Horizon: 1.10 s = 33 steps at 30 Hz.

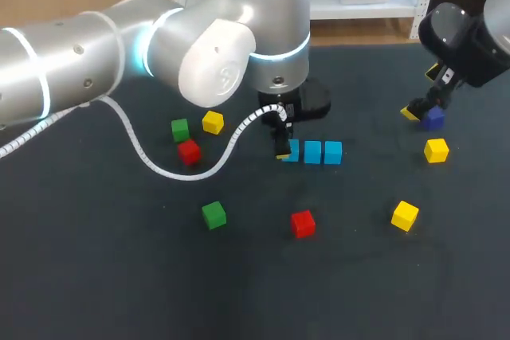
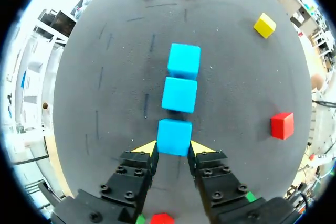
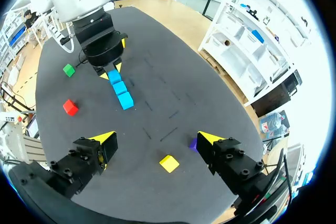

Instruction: Place the blue cubes, place green cubes on the blue cubes, place the yellow cubes on the green cubes, then place the red cubes on the yellow cubes, and place purple cube on the red cubes.

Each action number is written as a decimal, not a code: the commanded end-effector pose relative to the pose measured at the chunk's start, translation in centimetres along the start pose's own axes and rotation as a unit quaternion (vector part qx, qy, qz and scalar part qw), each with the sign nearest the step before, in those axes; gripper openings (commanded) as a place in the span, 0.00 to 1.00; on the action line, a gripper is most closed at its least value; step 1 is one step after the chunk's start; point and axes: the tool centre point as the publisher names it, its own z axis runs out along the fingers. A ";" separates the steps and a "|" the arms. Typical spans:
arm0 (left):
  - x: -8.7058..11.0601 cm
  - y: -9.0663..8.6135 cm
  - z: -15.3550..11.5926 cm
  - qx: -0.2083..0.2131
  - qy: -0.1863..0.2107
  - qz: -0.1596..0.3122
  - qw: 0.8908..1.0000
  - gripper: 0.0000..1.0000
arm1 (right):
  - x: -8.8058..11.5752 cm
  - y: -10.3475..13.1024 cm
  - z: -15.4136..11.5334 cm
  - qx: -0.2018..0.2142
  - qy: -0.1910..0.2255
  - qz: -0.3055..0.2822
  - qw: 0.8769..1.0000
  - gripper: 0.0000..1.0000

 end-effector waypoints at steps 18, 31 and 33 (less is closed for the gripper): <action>-0.3 0.2 0.0 0.007 0.006 0.014 1.000 0.00 | 0.0 0.0 0.0 0.001 0.000 0.000 1.000 1.00; -0.3 -0.4 0.2 0.022 0.011 0.012 1.000 0.00 | 0.0 0.0 0.0 0.001 0.000 0.000 1.000 1.00; -0.3 -0.4 0.2 0.024 0.009 0.010 1.000 0.00 | 0.0 0.0 0.0 0.001 0.000 0.000 1.000 1.00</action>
